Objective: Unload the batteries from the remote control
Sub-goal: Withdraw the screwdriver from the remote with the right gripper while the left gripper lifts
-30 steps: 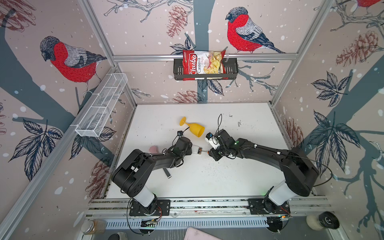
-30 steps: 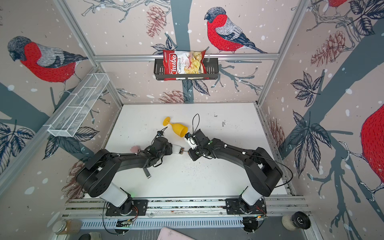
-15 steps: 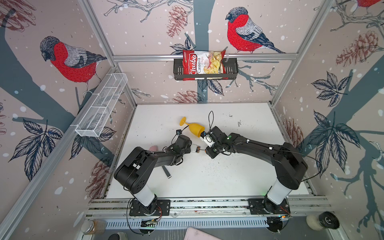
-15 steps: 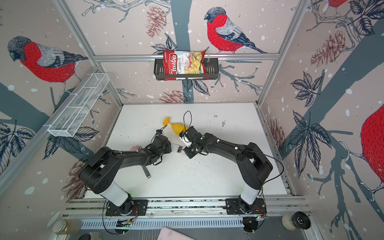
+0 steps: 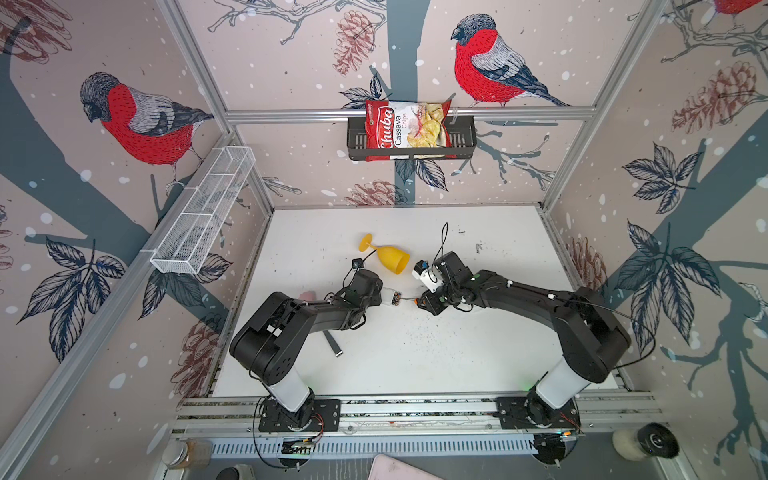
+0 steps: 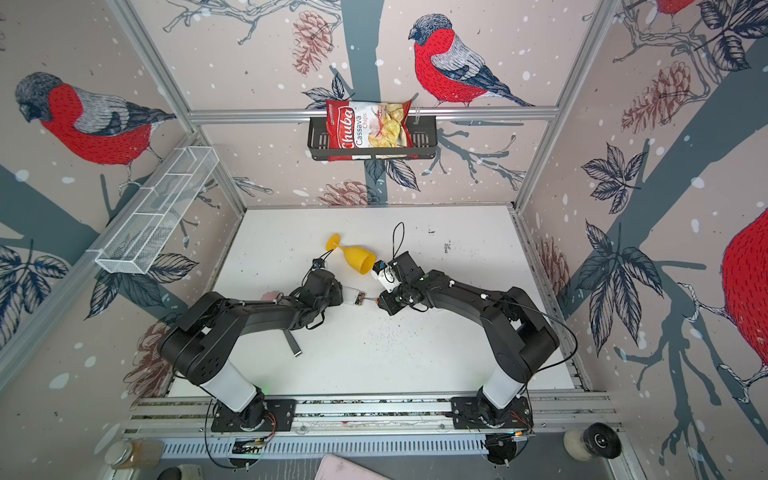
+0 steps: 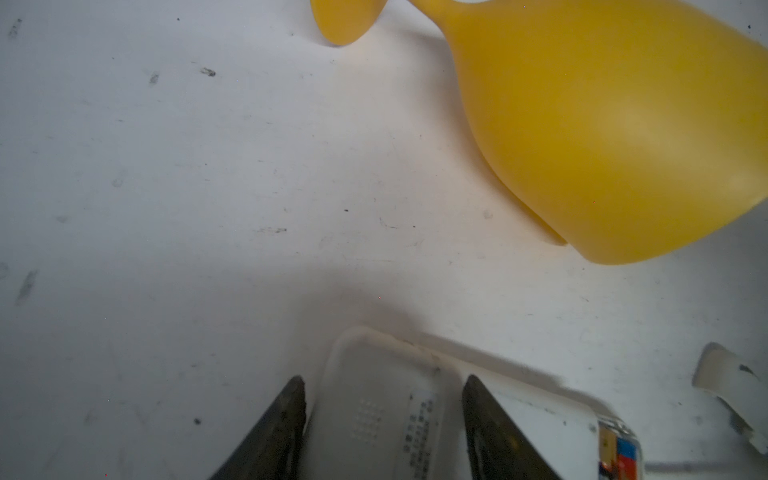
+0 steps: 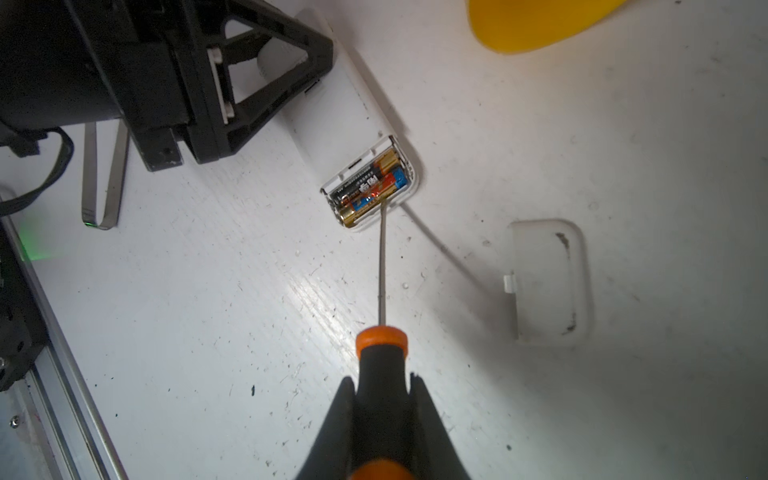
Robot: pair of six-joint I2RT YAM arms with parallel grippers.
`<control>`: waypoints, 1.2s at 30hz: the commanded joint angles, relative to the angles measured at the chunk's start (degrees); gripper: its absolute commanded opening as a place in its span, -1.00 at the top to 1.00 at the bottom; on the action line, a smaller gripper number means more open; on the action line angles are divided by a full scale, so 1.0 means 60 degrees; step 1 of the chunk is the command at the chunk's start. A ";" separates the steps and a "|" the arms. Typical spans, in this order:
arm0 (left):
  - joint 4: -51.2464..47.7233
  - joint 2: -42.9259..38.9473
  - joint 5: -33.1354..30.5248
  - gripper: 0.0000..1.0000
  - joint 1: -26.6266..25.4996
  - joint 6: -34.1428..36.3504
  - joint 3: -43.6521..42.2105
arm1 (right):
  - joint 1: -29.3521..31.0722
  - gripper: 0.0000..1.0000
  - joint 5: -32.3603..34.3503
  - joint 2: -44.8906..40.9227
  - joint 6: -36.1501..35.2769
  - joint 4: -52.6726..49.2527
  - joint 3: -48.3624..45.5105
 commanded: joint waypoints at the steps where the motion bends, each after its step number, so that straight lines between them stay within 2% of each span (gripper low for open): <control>1: 0.0184 0.0008 0.0415 -0.18 0.0045 0.0115 0.0045 | -0.0191 1.00 -0.0523 -0.0183 0.0101 0.0548 -0.0282; 6: 0.0098 -0.0205 0.0423 -0.29 0.0051 0.0103 0.0079 | -0.0231 1.00 -0.0431 -0.0632 0.0158 0.0710 -0.0304; 9: 0.0001 -0.0647 0.0278 -0.56 0.0051 0.0010 0.0003 | -0.0316 1.00 -0.0392 -0.1107 0.0255 0.0911 -0.0453; 13: -0.0155 -0.1654 -0.0066 -0.91 0.0068 -0.0119 -0.0260 | -0.0589 1.00 -0.0923 -0.1725 0.0366 0.1377 -0.0866; 21: -0.0016 -0.3787 -0.0602 -0.93 0.0095 -0.0336 -0.1183 | -0.0764 1.00 -0.2203 -0.3094 0.0291 0.2786 -0.1975; 26: 0.0329 -0.4587 -0.0717 -0.93 0.0113 -0.0326 -0.1715 | -0.0507 1.00 -0.1992 -0.3714 -0.0097 0.3436 -0.2523; 36: 0.0350 -0.4880 -0.0637 -0.93 0.0242 -0.0294 -0.1958 | 0.0181 1.00 -0.0987 -0.5142 -0.1001 0.4440 -0.3636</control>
